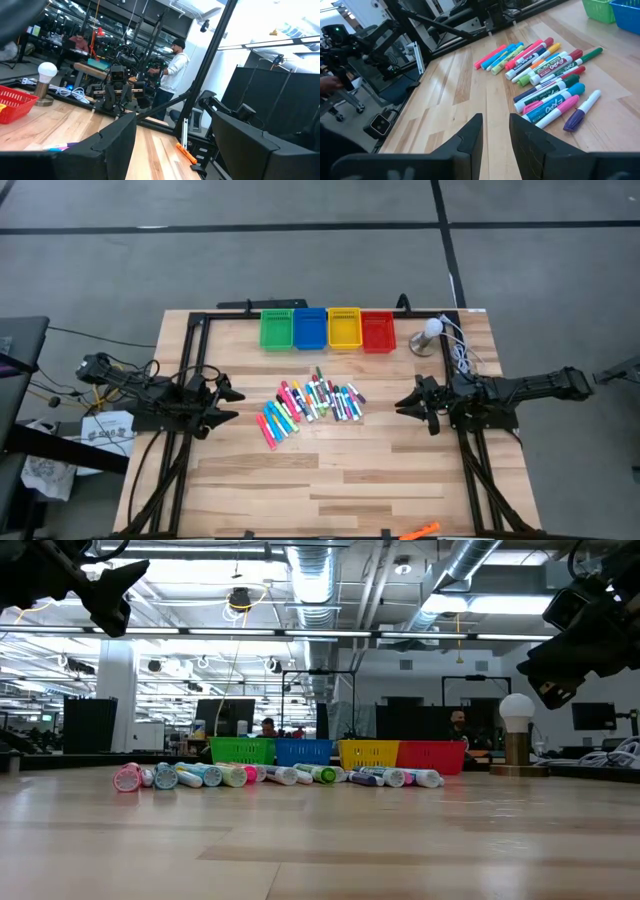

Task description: Pick & Place Markers

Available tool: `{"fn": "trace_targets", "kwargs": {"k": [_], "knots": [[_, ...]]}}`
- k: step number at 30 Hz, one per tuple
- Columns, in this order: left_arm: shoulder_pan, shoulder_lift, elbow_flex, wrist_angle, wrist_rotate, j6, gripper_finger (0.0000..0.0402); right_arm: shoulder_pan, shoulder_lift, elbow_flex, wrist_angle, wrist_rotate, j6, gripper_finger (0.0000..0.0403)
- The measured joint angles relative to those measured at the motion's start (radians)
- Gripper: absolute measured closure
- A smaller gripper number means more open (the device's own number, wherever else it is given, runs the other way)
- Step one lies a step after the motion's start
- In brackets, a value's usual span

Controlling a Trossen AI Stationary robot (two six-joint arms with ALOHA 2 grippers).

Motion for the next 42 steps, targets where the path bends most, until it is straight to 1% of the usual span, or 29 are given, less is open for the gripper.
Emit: {"fn": "trace_targets", "kwargs": {"k": [3, 6, 8, 9, 11, 14, 17, 19, 22, 27, 31, 34, 39, 42], "knots": [[0.0, 0.0, 0.0, 0.0, 0.0, 0.0, 0.0142, 0.0, 0.0, 0.0, 0.0, 0.0, -0.009, 0.0316], [0.0, 0.0, 0.0, 0.0, 0.0, 0.0, 0.0142, -0.001, 0.0, -0.001, 0.006, 0.009, -0.091, 0.0316], [0.0, 0.0, 0.0, 0.0, 0.0, 0.001, 0.0142, -0.009, 0.0, -0.003, 0.048, 0.051, -0.135, 0.0316], [0.0, 0.0, 0.0, 0.005, -0.001, 0.005, 0.0142, -0.014, 0.0, -0.003, 0.088, 0.073, -0.13, 0.0316], [0.0, 0.0, 0.0, 0.027, -0.024, 0.01, 0.0142, -0.024, -0.001, -0.003, 0.169, 0.088, -0.065, 0.0316], [0.0, 0.003, -0.001, 0.097, -0.057, 0.004, 0.0142, -0.04, 0.0, -0.003, 0.31, 0.101, 0.117, 0.0316], [0.003, 0.002, -0.001, 0.264, -0.118, 0.057, 0.0142, -0.056, -0.002, -0.002, 0.43, 0.1, 0.242, 0.0316], [0.004, 0.002, -0.001, 0.363, -0.132, 0.085, 0.0142, -0.064, -0.003, -0.002, 0.518, 0.1, 0.293, 0.0316], [0.004, 0.002, 0.0, 0.464, -0.132, 0.087, 0.0142, -0.074, -0.002, -0.001, 0.638, 0.1, 0.311, 0.0316], [0.015, 0.005, 0.0, 0.477, -0.14, 0.16, 0.0142, -0.08, -0.002, -0.001, 0.759, 0.1, 0.275, 0.0316], [0.014, 0.031, 0.0, 0.475, -0.141, 0.158, 0.0142, -0.08, -0.002, -0.001, 0.77, 0.126, 0.274, 0.0316], [0.014, 0.067, 0.0, 0.474, -0.178, 0.152, 0.0142, -0.08, -0.002, 0.0, 0.726, 0.16, 0.272, 0.0316], [0.014, 0.146, 0.0, 0.474, -0.264, 0.082, 0.0142, -0.08, -0.001, 0.0, 0.623, 0.179, 0.286, 0.0316], [0.014, 0.203, 0.001, 0.474, -0.27, 0.03, 0.0142, -0.064, 0.015, 0.0, 0.629, 0.172, 0.31, 0.0316]]}}
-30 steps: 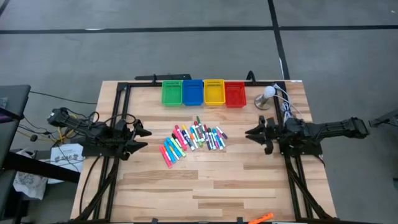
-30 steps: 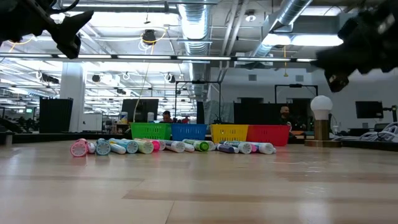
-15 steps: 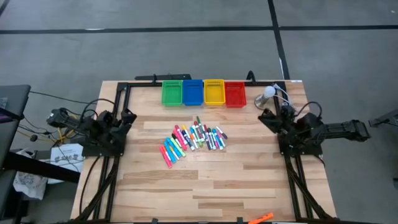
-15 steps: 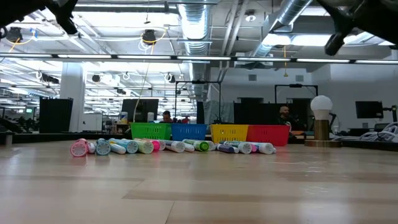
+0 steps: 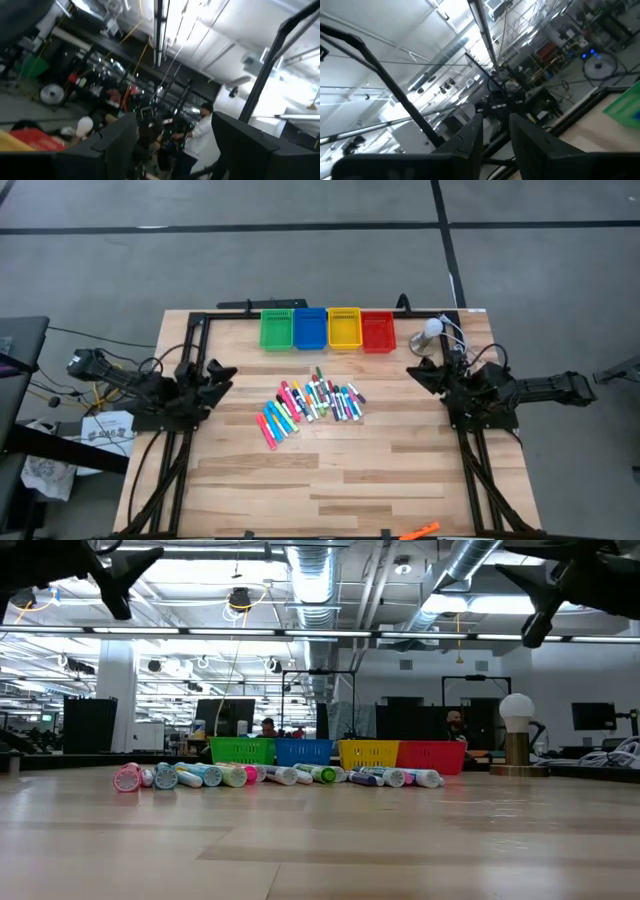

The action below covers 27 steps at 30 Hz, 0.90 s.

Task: Pick & Place Markers
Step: Put the purple mini marker into the red basket

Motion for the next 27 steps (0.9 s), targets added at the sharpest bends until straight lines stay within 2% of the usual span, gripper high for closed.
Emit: {"fn": "trace_targets", "kwargs": {"k": [4, 8, 11, 15, 18, 21, 27], "knots": [[0.0, 0.096, 0.045, -0.016, 0.018, -0.028, 0.0142, 0.046, 0.049, 0.058, -0.04, -0.002, -0.073, 0.0316], [0.0, 0.196, 0.15, -0.116, 0.037, -0.004, 0.0142, 0.079, 0.179, 0.207, -0.205, 0.003, -0.215, 0.0316], [0.0, 0.243, 0.257, -0.292, 0.045, 0.013, 0.0142, 0.065, 0.3, 0.35, -0.376, 0.027, -0.322, 0.0316], [0.013, 0.251, 0.419, -0.645, 0.048, 0.02, 0.0142, 0.001, 0.437, 0.545, -0.648, 0.047, -0.412, 0.0316], [0.042, 0.237, 0.538, -0.895, 0.047, 0.017, 0.0142, -0.061, 0.523, 0.658, -0.809, 0.096, -0.409, 0.0316], [0.083, 0.227, 0.633, -1.075, 0.046, -0.015, 0.0142, -0.125, 0.597, 0.72, -0.911, 0.14, -0.373, 0.0316], [0.132, 0.244, 0.669, -1.251, 0.078, -0.118, 0.0142, -0.186, 0.748, 0.736, -1.0, 0.129, -0.189, 0.0316]]}}
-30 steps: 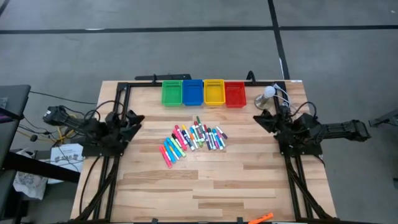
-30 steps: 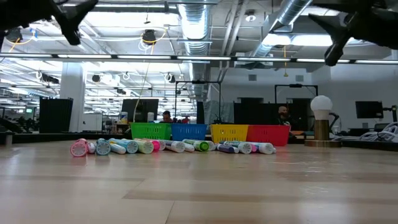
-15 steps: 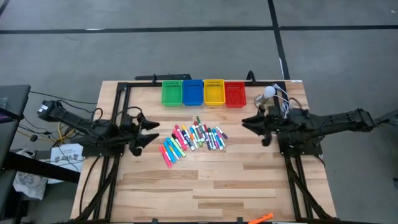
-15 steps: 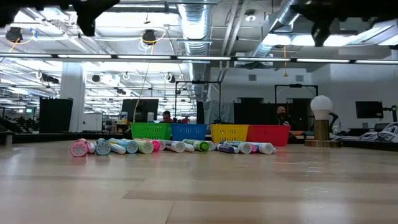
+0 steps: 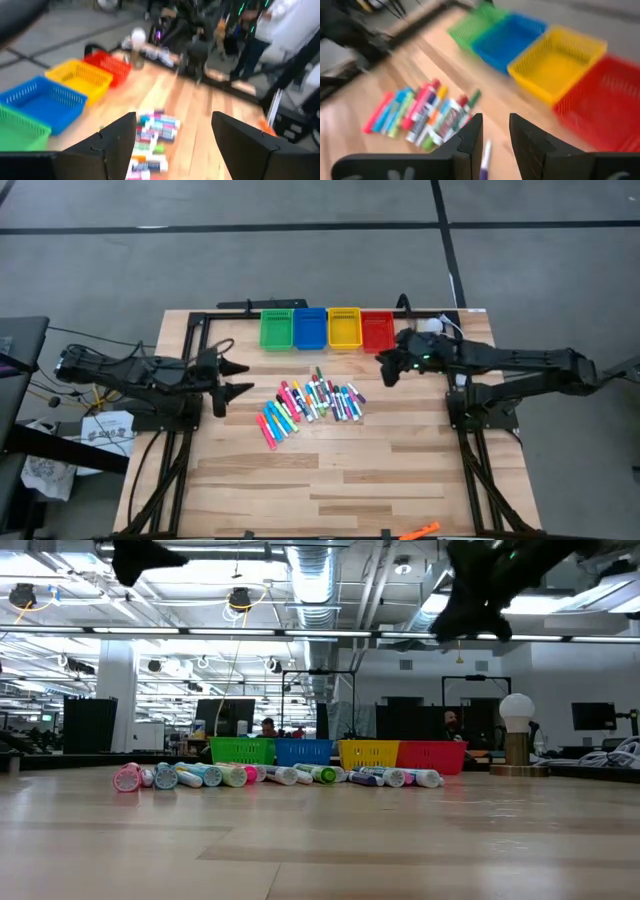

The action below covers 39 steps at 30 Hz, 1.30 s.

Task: Pick & Place Markers
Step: Put the purple mini marker into the red basket

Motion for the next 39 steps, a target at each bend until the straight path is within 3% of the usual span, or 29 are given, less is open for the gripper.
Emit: {"fn": "trace_targets", "kwargs": {"k": [6, 12, 17, 22, 29, 39], "knots": [[0.001, 0.039, 0.0, 0.032, 0.115, -0.013, 0.0142, 0.061, 0.16, 0.0, 0.001, -0.001, 0.027, 0.0316], [0.002, 0.066, -0.001, 0.077, 0.116, -0.011, 0.0142, 0.104, 0.283, -0.001, 0.006, 0.001, 0.002, 0.0316], [0.002, 0.076, -0.001, 0.104, 0.114, 0.055, 0.0142, 0.122, 0.354, -0.001, 0.02, -0.048, -0.111, 0.0316], [0.005, 0.073, -0.001, 0.104, 0.023, 0.197, 0.0142, 0.126, 0.423, -0.001, 0.067, -0.106, -0.208, 0.0316], [0.041, 0.055, -0.001, 0.102, -0.152, 0.353, 0.0142, 0.137, 0.52, -0.001, 0.17, -0.141, -0.209, 0.0316], [0.069, 0.049, -0.001, 0.1, -0.162, 0.375, 0.0142, 0.137, 0.595, -0.001, 0.179, -0.125, -0.158, 0.0316]]}}
